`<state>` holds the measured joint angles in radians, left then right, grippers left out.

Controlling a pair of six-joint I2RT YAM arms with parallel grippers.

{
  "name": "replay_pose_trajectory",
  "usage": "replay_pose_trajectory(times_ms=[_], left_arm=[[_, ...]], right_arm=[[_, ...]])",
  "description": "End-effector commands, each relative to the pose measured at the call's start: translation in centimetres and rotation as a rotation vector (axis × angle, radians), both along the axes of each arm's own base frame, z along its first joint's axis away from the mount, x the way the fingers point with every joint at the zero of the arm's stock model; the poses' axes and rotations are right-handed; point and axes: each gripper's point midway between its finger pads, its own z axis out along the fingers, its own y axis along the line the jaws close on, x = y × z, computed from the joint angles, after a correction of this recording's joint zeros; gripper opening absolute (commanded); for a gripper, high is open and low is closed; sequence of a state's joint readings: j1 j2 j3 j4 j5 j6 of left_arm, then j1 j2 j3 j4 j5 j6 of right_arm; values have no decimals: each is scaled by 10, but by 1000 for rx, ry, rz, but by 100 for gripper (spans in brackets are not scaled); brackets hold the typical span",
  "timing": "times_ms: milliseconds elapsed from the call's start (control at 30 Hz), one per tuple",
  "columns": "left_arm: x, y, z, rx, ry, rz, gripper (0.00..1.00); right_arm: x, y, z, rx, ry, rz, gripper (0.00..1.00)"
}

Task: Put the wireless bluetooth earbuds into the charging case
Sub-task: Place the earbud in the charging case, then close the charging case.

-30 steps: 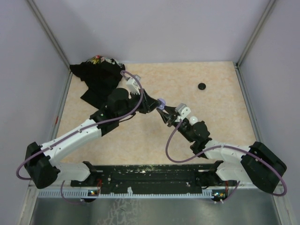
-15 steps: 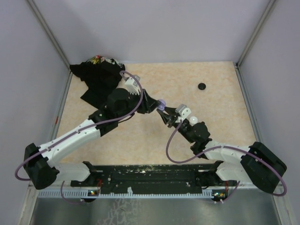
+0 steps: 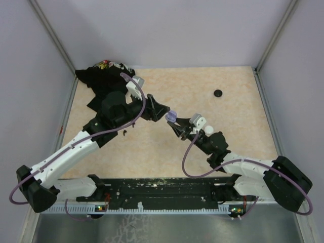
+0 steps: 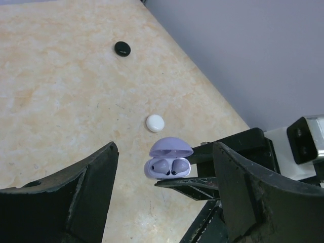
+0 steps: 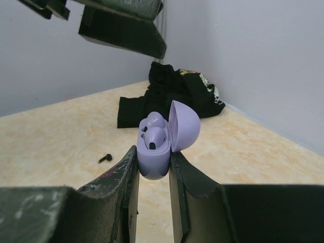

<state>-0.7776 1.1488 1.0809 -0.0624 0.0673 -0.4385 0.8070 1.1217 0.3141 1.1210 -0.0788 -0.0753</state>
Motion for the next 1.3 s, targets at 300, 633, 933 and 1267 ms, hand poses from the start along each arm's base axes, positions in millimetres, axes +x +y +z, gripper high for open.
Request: replay_pose_trajectory(times_ms=[300,633,933,1267], left_arm=[[-37,-9,8,-44,11,-363,89],[-41,-21,-5,-80,89,-466,89],[-58,-27,-2,-117,95,-586,80],[-67,-21,8,-118,26,-613,77]], right_arm=[[-27,10,53,121,-28,294,0],[-34,17,62,153,-10,394,0],[-30,19,57,200,35,454,0],[-17,19,34,211,137,463,0]])
